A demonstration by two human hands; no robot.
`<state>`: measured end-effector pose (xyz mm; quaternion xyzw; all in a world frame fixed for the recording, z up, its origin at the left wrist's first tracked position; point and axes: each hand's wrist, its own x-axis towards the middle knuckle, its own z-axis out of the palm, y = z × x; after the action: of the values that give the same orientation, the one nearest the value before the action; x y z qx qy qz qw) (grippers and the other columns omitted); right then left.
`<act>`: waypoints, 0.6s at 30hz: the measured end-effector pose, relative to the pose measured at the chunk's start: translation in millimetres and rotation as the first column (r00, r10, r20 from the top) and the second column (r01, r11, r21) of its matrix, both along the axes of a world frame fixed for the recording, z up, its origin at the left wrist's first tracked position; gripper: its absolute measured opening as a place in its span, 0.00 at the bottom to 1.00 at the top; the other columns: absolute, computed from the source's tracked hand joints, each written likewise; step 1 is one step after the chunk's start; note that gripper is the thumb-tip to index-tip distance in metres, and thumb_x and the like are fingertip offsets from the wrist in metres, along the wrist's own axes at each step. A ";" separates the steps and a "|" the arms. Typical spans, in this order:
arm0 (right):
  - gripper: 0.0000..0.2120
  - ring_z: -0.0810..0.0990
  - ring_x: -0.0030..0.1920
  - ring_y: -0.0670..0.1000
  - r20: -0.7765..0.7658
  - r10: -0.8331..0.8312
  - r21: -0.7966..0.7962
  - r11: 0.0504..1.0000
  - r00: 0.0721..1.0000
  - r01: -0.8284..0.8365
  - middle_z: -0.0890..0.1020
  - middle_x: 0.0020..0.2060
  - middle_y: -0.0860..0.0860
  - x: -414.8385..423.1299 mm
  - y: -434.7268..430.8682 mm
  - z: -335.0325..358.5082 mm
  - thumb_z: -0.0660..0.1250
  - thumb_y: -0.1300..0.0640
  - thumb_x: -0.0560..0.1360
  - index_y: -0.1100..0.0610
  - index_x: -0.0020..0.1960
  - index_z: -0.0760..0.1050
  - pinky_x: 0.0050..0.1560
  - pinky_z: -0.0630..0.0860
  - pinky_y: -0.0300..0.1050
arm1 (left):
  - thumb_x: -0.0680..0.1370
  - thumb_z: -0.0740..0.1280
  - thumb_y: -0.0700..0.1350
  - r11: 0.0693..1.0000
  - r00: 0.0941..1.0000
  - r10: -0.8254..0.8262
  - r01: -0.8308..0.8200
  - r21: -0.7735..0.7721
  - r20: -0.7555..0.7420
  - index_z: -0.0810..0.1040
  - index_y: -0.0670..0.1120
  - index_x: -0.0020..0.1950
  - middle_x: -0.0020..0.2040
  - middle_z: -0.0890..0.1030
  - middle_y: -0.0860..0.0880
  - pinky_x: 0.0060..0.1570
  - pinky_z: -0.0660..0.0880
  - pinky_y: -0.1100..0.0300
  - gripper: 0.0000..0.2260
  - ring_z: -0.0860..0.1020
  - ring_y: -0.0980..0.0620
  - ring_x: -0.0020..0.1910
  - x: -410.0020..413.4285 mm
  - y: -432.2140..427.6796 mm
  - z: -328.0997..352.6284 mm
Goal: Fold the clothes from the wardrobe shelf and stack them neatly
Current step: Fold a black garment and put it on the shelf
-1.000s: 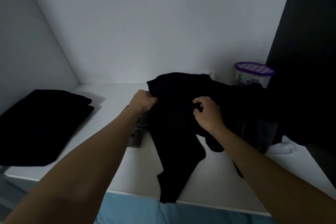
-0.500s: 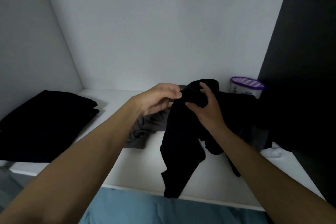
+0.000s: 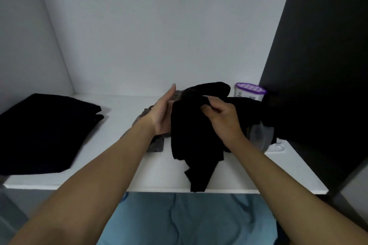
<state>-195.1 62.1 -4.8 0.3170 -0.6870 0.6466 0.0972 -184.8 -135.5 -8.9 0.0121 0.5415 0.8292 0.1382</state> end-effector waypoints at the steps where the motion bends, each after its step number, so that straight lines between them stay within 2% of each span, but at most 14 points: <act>1: 0.14 0.80 0.59 0.41 -0.007 0.015 0.070 0.997 1.000 -0.014 0.83 0.56 0.45 12.6 -1.3 -2.5 0.67 0.67 0.77 0.50 0.54 0.83 0.62 0.72 0.32 | 0.76 0.66 0.65 1.000 1.000 0.020 -0.020 -0.006 -0.018 0.86 0.46 0.56 0.54 0.85 0.45 0.50 0.81 0.56 0.24 0.84 0.46 0.53 6.0 1.7 2.2; 4: 0.17 0.73 0.68 0.45 0.029 0.006 0.167 0.986 1.000 -0.011 0.77 0.65 0.48 46.1 -5.8 -13.7 0.66 0.68 0.77 0.50 0.58 0.81 0.71 0.66 0.37 | 0.80 0.65 0.50 0.999 0.999 0.037 -0.037 -0.039 -0.012 0.80 0.43 0.65 0.58 0.83 0.42 0.54 0.80 0.55 0.17 0.83 0.45 0.53 25.4 6.6 -5.9; 7: 0.19 0.69 0.71 0.46 0.202 -0.010 0.133 0.991 0.979 -0.017 0.73 0.70 0.49 81.0 -10.2 -28.6 0.63 0.71 0.77 0.52 0.57 0.83 0.72 0.64 0.39 | 0.81 0.59 0.40 0.997 0.997 0.075 -0.075 0.013 -0.027 0.77 0.42 0.66 0.54 0.82 0.43 0.52 0.79 0.55 0.15 0.82 0.47 0.48 49.4 8.0 -26.3; 9: 0.18 0.70 0.70 0.46 0.301 -0.031 0.106 0.994 0.953 -0.001 0.73 0.70 0.49 103.2 -12.4 -39.1 0.61 0.71 0.76 0.55 0.55 0.84 0.72 0.65 0.41 | 0.81 0.58 0.38 0.997 0.995 0.077 -0.076 0.022 -0.068 0.79 0.45 0.62 0.50 0.83 0.44 0.50 0.79 0.55 0.14 0.83 0.48 0.45 68.0 4.0 -39.0; 11: 0.17 0.75 0.67 0.50 0.366 -0.074 0.051 0.997 0.928 0.059 0.77 0.66 0.52 123.8 -14.4 -46.0 0.61 0.71 0.75 0.58 0.54 0.84 0.71 0.69 0.47 | 0.82 0.58 0.38 0.997 0.994 0.068 -0.065 0.040 -0.081 0.80 0.47 0.61 0.49 0.83 0.44 0.52 0.77 0.53 0.14 0.82 0.47 0.46 87.8 -4.0 -46.0; 14: 0.13 0.81 0.59 0.55 0.411 -0.297 0.067 0.953 0.862 0.297 0.83 0.55 0.56 147.3 -15.8 -46.3 0.63 0.68 0.76 0.58 0.55 0.83 0.67 0.74 0.55 | 0.81 0.60 0.40 0.999 0.998 -0.001 0.003 0.035 -0.065 0.84 0.50 0.56 0.48 0.85 0.46 0.50 0.79 0.56 0.14 0.83 0.48 0.46 116.5 -16.4 -46.1; 16: 0.12 0.81 0.59 0.53 0.424 -0.424 0.094 0.899 0.800 0.427 0.83 0.56 0.54 153.5 -11.8 -45.3 0.66 0.63 0.78 0.57 0.59 0.81 0.67 0.74 0.55 | 0.81 0.61 0.40 0.999 0.997 -0.041 0.040 -0.019 -0.064 0.85 0.50 0.55 0.50 0.85 0.46 0.52 0.79 0.56 0.13 0.83 0.48 0.48 134.7 -21.9 -40.7; 18: 0.15 0.79 0.60 0.50 0.502 -0.400 0.078 0.904 0.767 0.421 0.81 0.60 0.52 159.7 -5.3 -42.2 0.67 0.56 0.78 0.54 0.65 0.77 0.67 0.74 0.52 | 0.81 0.61 0.38 0.993 0.991 -0.080 0.070 -0.090 -0.107 0.84 0.47 0.59 0.54 0.85 0.45 0.55 0.78 0.56 0.14 0.83 0.47 0.51 154.3 -23.1 -35.4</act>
<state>-35.4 56.7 -47.0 -0.0237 -0.7277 0.6830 0.0585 -30.5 -158.6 -44.3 0.0726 0.5825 0.7974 0.1395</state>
